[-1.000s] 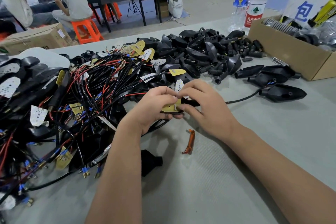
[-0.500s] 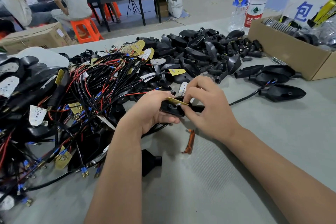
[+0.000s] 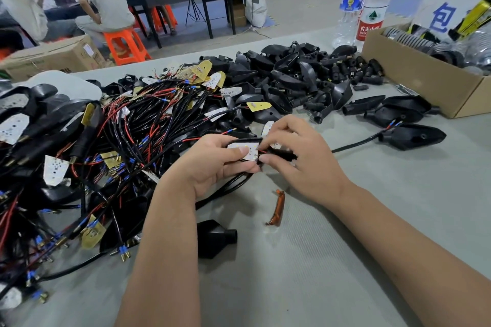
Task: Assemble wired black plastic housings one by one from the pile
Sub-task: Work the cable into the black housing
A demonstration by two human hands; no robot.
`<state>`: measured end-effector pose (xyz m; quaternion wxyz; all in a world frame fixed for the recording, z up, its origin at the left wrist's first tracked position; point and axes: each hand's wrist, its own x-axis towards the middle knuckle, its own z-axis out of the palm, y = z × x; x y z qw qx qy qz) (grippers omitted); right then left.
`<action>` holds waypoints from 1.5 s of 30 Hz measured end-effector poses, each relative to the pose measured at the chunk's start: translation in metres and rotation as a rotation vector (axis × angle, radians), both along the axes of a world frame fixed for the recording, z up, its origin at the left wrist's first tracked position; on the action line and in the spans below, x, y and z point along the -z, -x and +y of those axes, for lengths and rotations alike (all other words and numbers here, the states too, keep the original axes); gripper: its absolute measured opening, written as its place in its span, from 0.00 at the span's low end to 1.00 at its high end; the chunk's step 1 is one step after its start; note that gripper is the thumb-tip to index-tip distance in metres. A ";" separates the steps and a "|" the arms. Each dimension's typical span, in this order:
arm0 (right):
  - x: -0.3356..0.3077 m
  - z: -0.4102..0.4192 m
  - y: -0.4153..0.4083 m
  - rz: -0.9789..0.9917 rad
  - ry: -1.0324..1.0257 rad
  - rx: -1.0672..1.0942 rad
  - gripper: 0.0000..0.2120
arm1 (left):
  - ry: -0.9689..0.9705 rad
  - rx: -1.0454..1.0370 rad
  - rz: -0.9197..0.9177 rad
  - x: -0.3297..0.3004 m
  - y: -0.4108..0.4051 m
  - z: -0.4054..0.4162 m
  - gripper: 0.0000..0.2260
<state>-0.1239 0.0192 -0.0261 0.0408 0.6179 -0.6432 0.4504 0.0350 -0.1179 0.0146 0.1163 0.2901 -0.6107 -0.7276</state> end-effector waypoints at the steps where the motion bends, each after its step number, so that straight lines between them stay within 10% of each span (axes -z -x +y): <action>1: 0.000 0.001 0.002 -0.018 -0.010 0.019 0.07 | -0.004 -0.037 0.002 0.000 -0.001 -0.001 0.06; 8: -0.005 0.017 0.033 0.098 -0.279 0.158 0.19 | 0.280 -0.179 -0.224 0.000 -0.017 -0.018 0.04; 17: -0.004 0.024 0.055 0.133 -0.360 0.077 0.06 | 0.847 -0.152 -0.726 -0.028 -0.017 -0.018 0.07; 21: -0.003 0.016 0.041 0.151 -0.245 0.021 0.06 | 1.129 -0.137 -0.439 -0.030 0.023 0.012 0.09; 29: -0.004 0.022 0.045 0.090 -0.218 0.063 0.05 | 0.943 0.064 -0.175 0.010 0.057 0.039 0.11; 36: -0.013 0.029 0.053 0.088 0.088 0.681 0.11 | 0.937 -0.103 -0.087 0.011 0.038 0.013 0.14; 39: -0.015 0.028 0.056 -0.167 0.411 0.780 0.13 | 0.900 -0.145 -0.044 0.011 0.031 0.008 0.17; 43: -0.011 0.015 0.048 -1.066 0.153 0.405 0.24 | 0.862 -0.143 -0.028 0.013 0.029 0.006 0.16; 45: -0.007 0.014 0.048 -1.178 0.134 0.215 0.21 | 0.862 -0.123 -0.023 0.013 0.027 0.006 0.15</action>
